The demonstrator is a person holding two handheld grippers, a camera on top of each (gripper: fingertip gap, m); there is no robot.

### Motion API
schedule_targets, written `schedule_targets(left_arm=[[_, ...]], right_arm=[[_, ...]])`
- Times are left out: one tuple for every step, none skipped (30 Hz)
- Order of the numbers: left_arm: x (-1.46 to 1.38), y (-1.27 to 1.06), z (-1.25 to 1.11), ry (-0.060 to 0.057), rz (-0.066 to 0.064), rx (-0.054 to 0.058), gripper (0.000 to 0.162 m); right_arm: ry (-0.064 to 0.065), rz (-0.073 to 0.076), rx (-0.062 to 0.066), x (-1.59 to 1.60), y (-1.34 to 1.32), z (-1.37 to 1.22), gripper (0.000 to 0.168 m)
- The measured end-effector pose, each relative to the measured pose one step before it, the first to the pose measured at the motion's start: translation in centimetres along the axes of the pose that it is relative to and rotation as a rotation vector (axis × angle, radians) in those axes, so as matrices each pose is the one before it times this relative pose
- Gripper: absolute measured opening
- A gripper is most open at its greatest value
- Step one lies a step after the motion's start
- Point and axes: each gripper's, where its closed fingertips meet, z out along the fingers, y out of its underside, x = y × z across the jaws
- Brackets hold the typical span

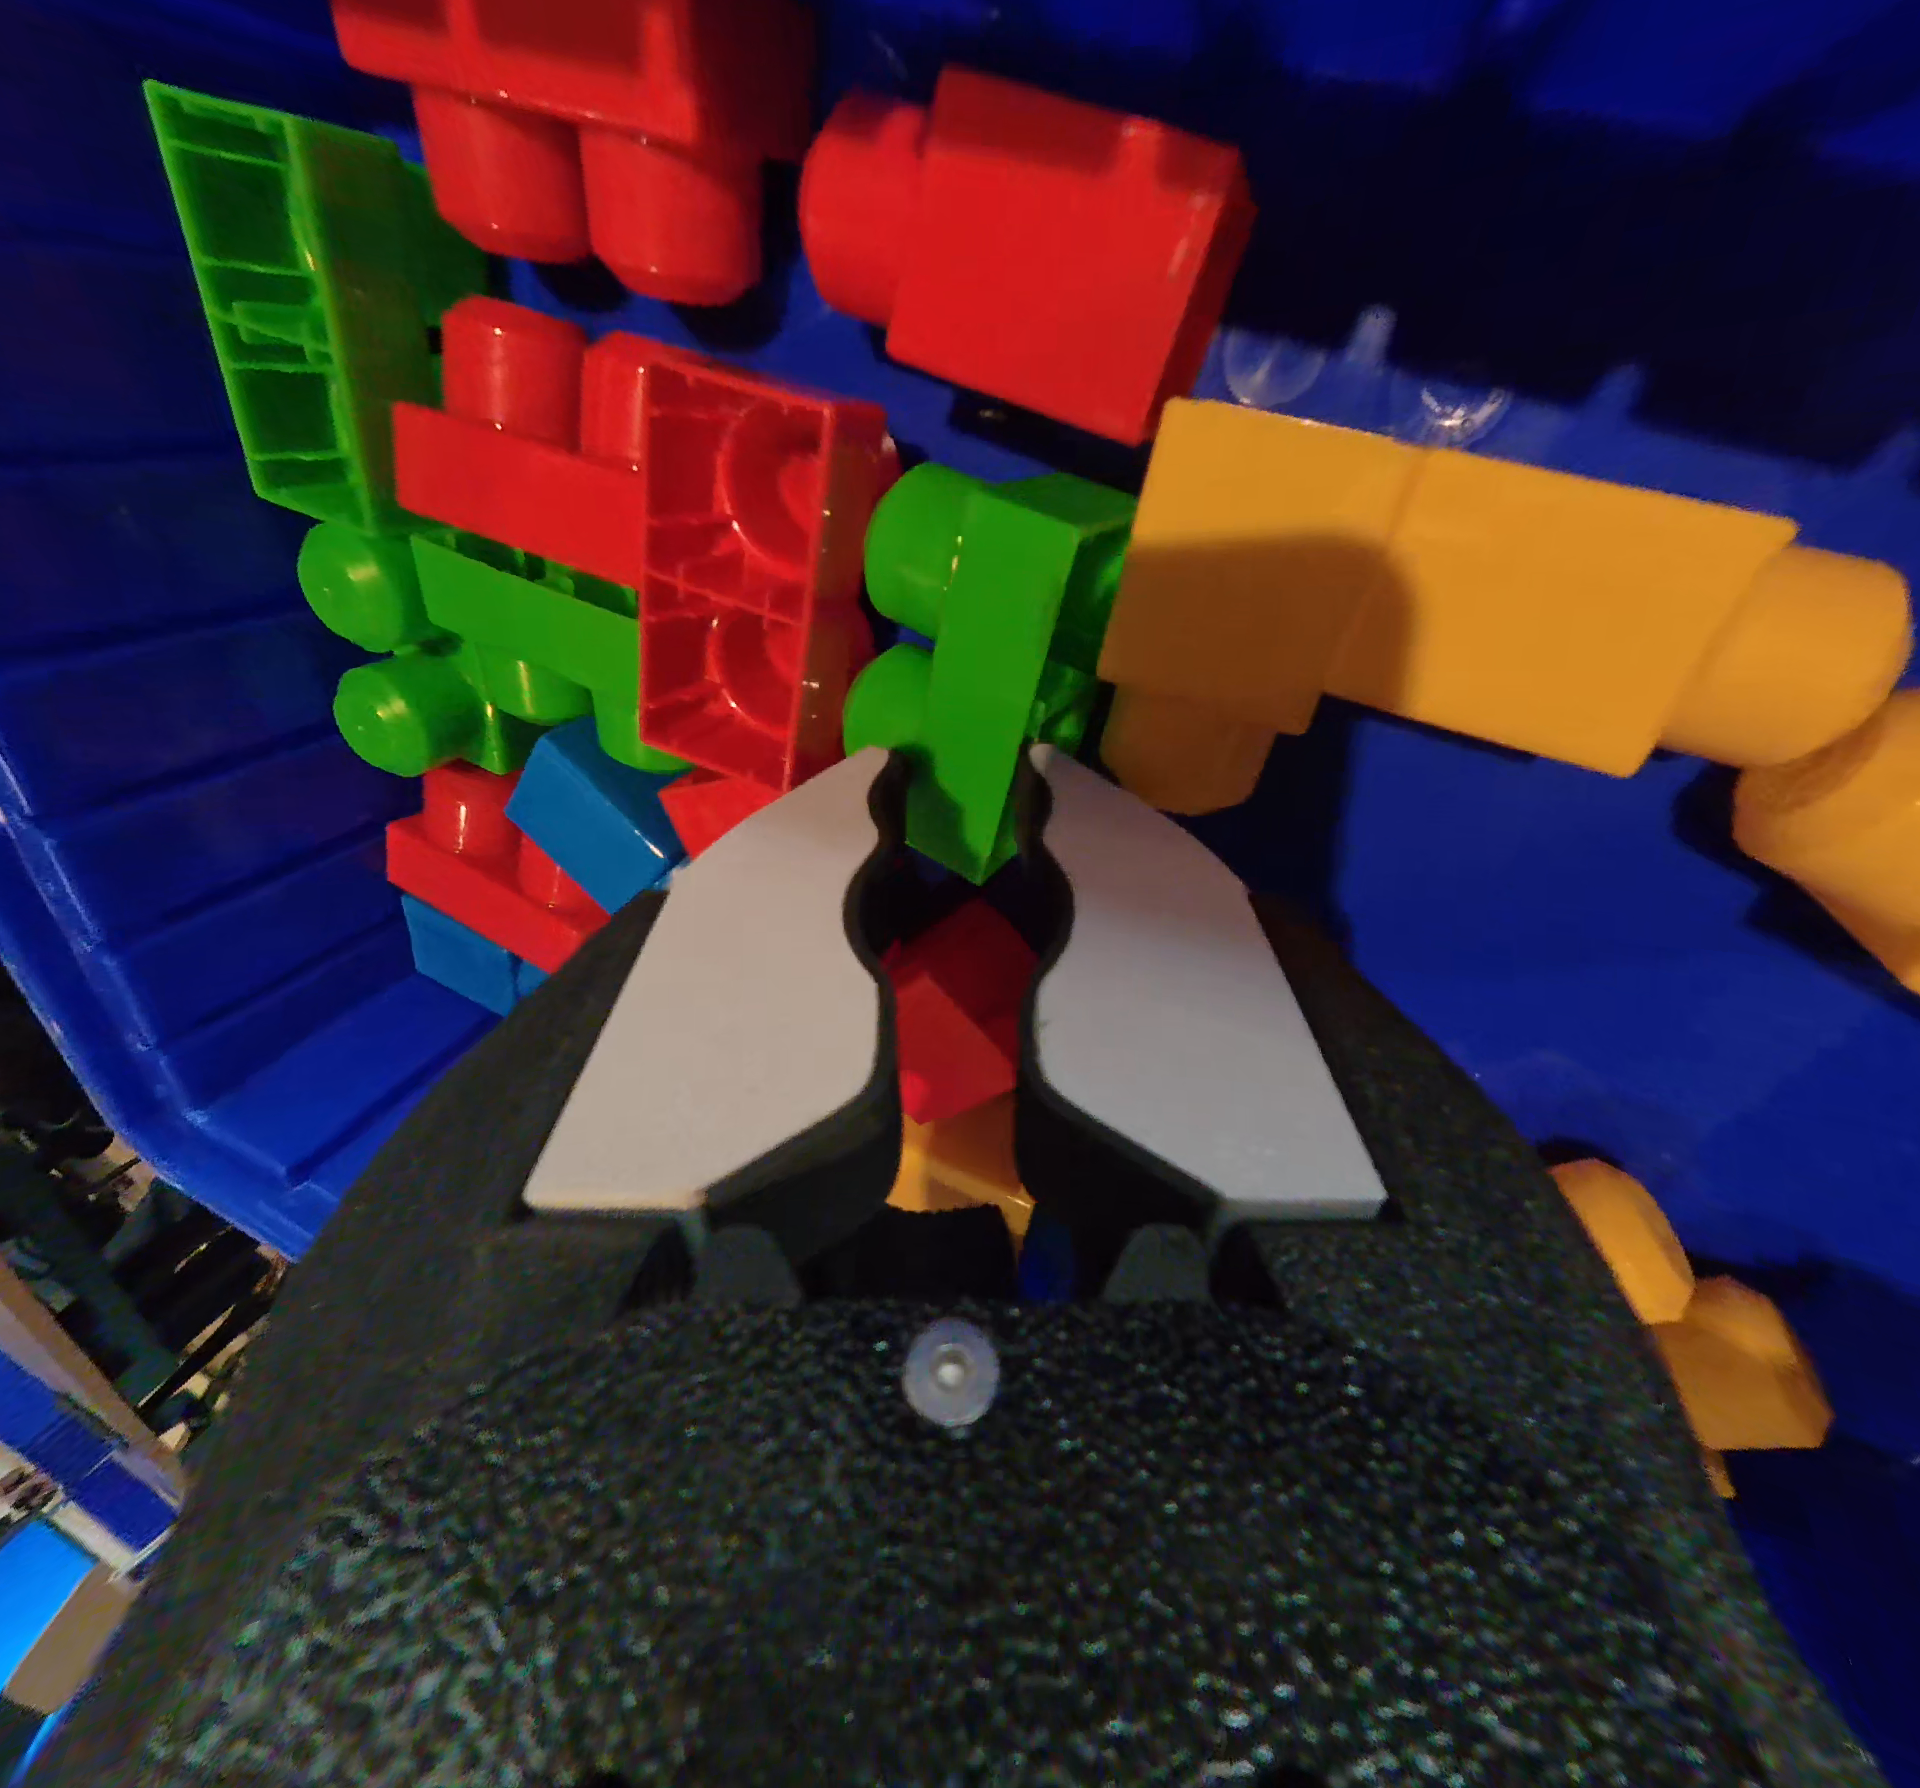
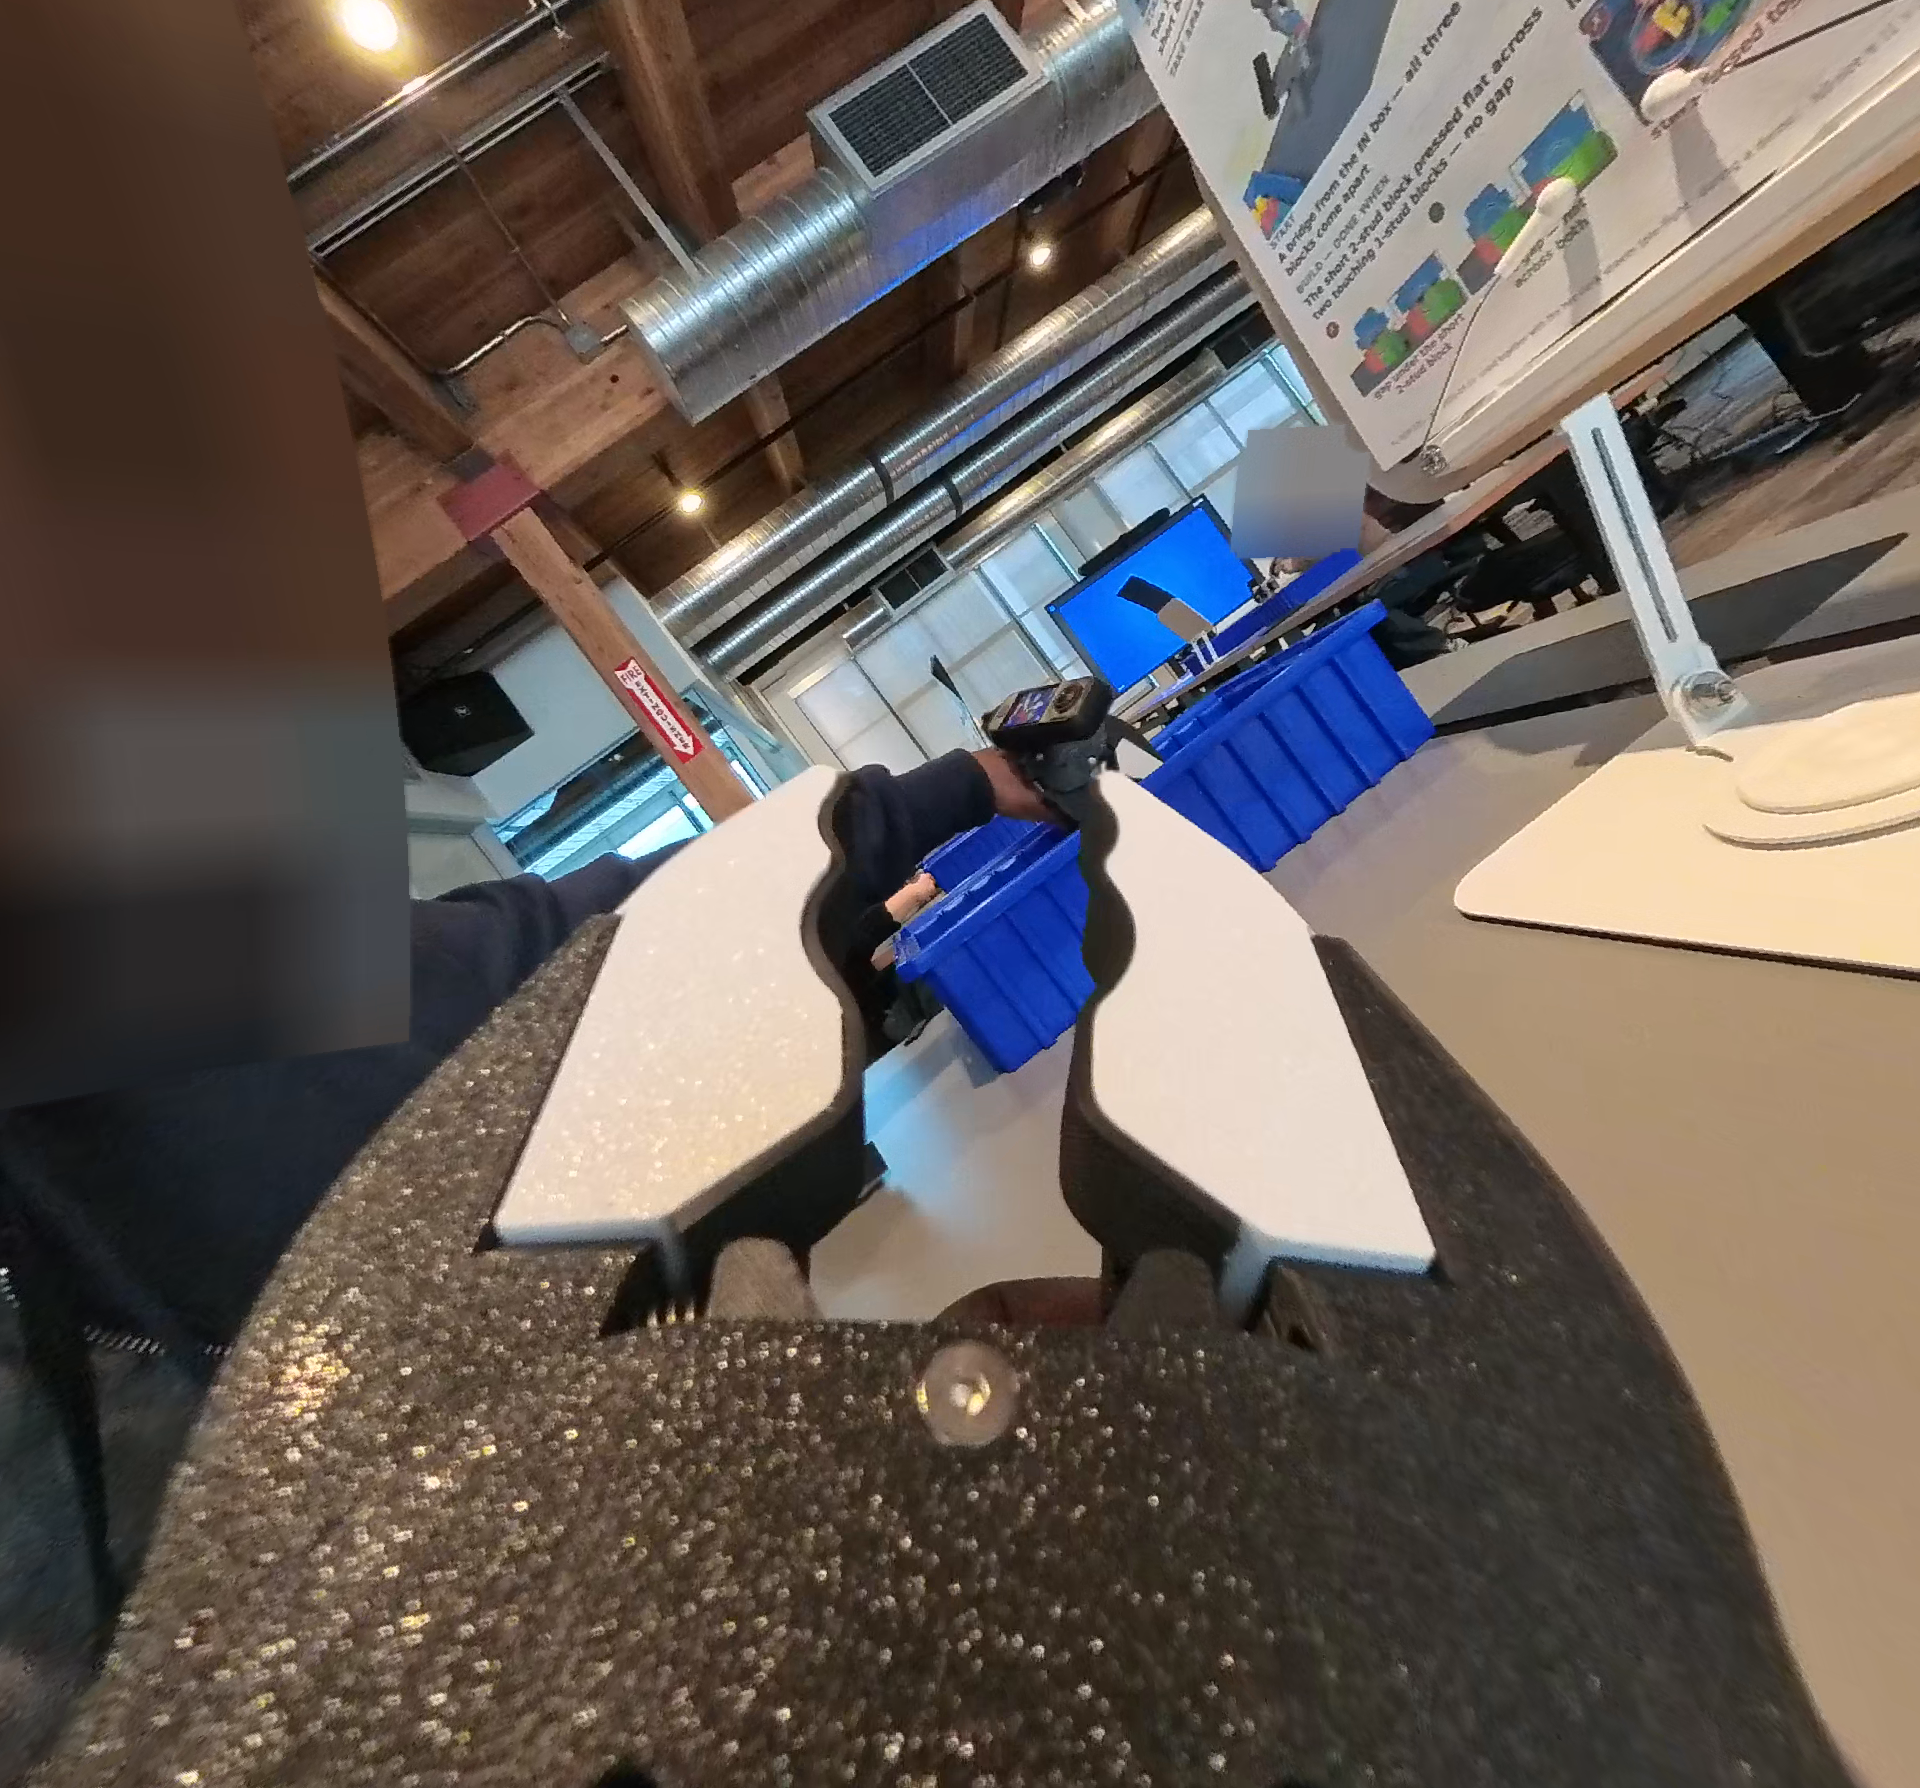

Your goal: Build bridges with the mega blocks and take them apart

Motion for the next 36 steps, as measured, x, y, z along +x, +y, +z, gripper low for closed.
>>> schedule_targets(left_arm=[[-0.016,0.03,-0.031,-0.0014,0.0046,-0.0108,0.019],[-0.024,0.078,-0.049,-0.0065,0.0139,-0.015,0.018],[-0.012,0.06,-0.036,-0.0092,0.0171,-0.0149,0.017],[-0.024,0.049,-0.042,-0.0118,0.0137,-0.0121,0.016],[-0.014,0.012,-0.064,-0.0103,0.0078,-0.0087,0.015],[-0.007,-0.001,-0.118,-0.0087,0.0001,-0.0037,0.013],[-0.295,0.114,-0.195,-0.0252,-0.0116,-0.0071,0.012],[-0.601,0.158,-0.38,-0.0367,-0.0183,-0.003,0.002],[-0.181,0.101,-0.394,-0.0013,-0.0354,0.007,0.002],[0.097,-0.069,-0.352,0.0115,-0.026,0.0212,0.002],[0.155,0.031,-0.255,0.0078,-0.0194,0.0115,0.002],[0.093,0.169,-0.158,-0.0036,-0.0109,-0.0025,0.002],[0.062,0.18,-0.15,-0.0074,-0.0091,-0.0054,0.002],[0.056,0.023,-0.283,-0.0037,-0.0206,0.0055,0.002],[-0.053,-0.209,-0.496,-0.0056,-0.0275,0.0223,0.002],[-0.188,-0.356,-0.71,-0.0096,-0.0343,0.0314,0.002],[-0.232,-0.499,-0.934,-0.009,-0.038,0.0359,0.002],[-0.26,-0.738,-1.133,-0.011,-0.0397,0.0447,0.002],[-0.064,-1.08,-1.31,-0.0027,-0.0413,0.0568,0.002],[0.172,-1.443,-1.439,0.003,-0.04,0.0651,0.002],[0.499,-1.87,-1.523,0.0091,-0.0409,0.076,0.002],[0.947,-2.307,-1.514,0.0195,-0.0405,0.0896,0.002],[1.398,-2.591,-1.35,0.0263,-0.0375,0.0945,0.002],[1.836,-2.737,-1.064,0.0342,-0.0367,0.0957,0.002],[2.283,-2.692,-0.706,0.0447,-0.0343,0.0911,0.002],[2.594,-2.479,-0.327,0.0509,-0.0254,0.0835,0.002],[2.682,-2.256,0.06,0.0496,-0.0281,0.0799,0.001],[2.751,-1.884,0.419,0.0557,-0.0392,0.0728,0.001],[2.625,-1.395,0.752,0.0509,-0.035,0.0636,0.001],[2.348,-0.873,1.004,0.0401,-0.0285,0.0526,0.002],[2.211,-0.401,1.177,0.0434,-0.0269,0.0429,0.002],[2.041,-0.165,1.231,0.0465,-0.0162,0.0508,0.002],[1.753,0.193,1.261,0.0414,-0.0197,0.0485,0.002],[1.432,0.552,1.237,0.04,-0.0415,0.0391,0.002],[1.294,0.584,1.17,0.0491,-0.0474,0.0535,0.002],[1.027,0.758,1.085,0.0475,-0.0438,0.0532,0.002]], right_arm=[[-0.0023,-0.0002,0.0012,-0.069,0.007,0.009,0.042],[-0.0019,-0.0008,-0.0003,-0.037,0.026,0.008,0.042],[-0.0006,-0.0008,-0.0012,-0.009,0.024,0.019,0.042],[-0.0003,0.0005,-0.001,0.016,0.028,0.001,0.042],[-0.0004,0.0019,0.0001,0.028,-0.001,-0.006,0.042],[-0.0005,0.0025,0.0017,0.018,-0.032,-0.014,0.042],[-0.0007,0.0028,0.0028,0.013,-0.048,-0.031,0.042],[-0.0013,0.0031,0.0033,0.003,-0.069,-0.026,0.042],[-0.0013,0.0029,0.0031,-0.008,-0.059,-0.033,0.042],[-0.001,0.0023,0.0021,-0.023,-0.05,-0.012,0.042],[-0.0022,0.0014,0.0018,-0.062,-0.06,-0.005,0.042],[-0.0036,-0.0003,0.0016,-0.12,-0.062,0.004,0.042],[-0.0027,-0.0027,0.0004,-0.121,-0.038,0.015,0.042],[-0.001,-0.0047,-0.0003,-0.102,-0.014,0.009,0.042],[-0.0011,-0.0048,-0.0001,-0.119,-0.018,0.01,0.041],[-0.0016,-0.0037,-0.0003,-0.105,-0.013,0.025,0.041],[-0.0011,-0.0033,-0.0008,-0.106,0.0,0.025,0.041],[-0.0006,-0.0041,-0.0009,-0.106,0.001,0.033,0.041],[-0.0004,-0.006,-0.0018,-0.114,-0.001,0.043,0.041],[-0.0002,-0.0091,-0.0035,-0.135,0.023,0.063,0.042],[0.0012,-0.0128,-0.0045,-0.149,0.02,0.071,0.042],[0.0023,-0.0157,-0.0052,-0.177,0.024,0.097,0.043],[0.0012,-0.0166,-0.0063,-0.215,0.033,0.12,0.044],[-0.0013,-0.0157,-0.0062,-0.272,0.04,0.144,0.045],[-0.0029,-0.0148,-0.0045,-0.287,0.027,0.147,0.046],[-0.0022,-0.0146,-0.0028,-0.31,0.023,0.142,0.047],[-0.0012,-0.0154,-0.002,-0.286,0.02,0.131,0.048],[-0.0017,-0.0165,-0.0018,-0.315,0.022,0.14,0.049],[-0.002,-0.0168,-0.0027,-0.317,0.027,0.135,0.049],[-0.0041,-0.0159,-0.0039,-0.365,0.026,0.139,0.049],[-0.0078,-0.0147,-0.0034,-0.43,0.003,0.14,0.05],[-0.0078,-0.013,-0.0025,-0.431,-0.006,0.154,0.05],[-0.0033,-0.0103,-0.0026,-0.331,0.015,0.148,0.051],[0.0001,-0.0059,-0.0028,-0.246,0.036,0.143,0.052],[0.0007,0.0009,-0.0038,-0.205,0.108,0.118,0.053],[-0.0004,0.0083,-0.0065,-0.202,0.172,0.107,0.056]])
